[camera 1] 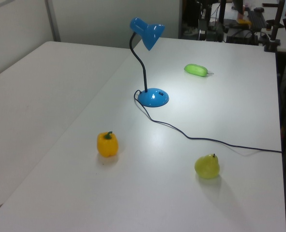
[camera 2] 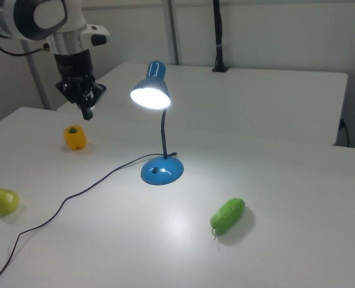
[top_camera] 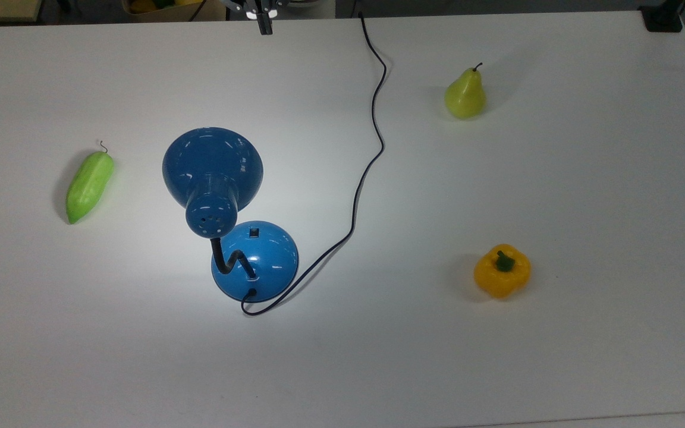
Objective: Turn off lamp
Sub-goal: 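Move the gripper toward the blue lamp's round base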
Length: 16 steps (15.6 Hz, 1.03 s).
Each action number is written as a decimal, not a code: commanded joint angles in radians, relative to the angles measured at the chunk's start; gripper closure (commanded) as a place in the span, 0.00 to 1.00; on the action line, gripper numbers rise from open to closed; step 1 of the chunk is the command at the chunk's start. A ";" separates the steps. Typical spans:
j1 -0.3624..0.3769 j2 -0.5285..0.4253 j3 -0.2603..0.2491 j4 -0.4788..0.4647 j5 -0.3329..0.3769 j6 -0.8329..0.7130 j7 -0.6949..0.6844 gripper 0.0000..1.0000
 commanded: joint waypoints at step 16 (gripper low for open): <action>0.048 -0.018 -0.002 -0.201 -0.054 0.192 0.014 1.00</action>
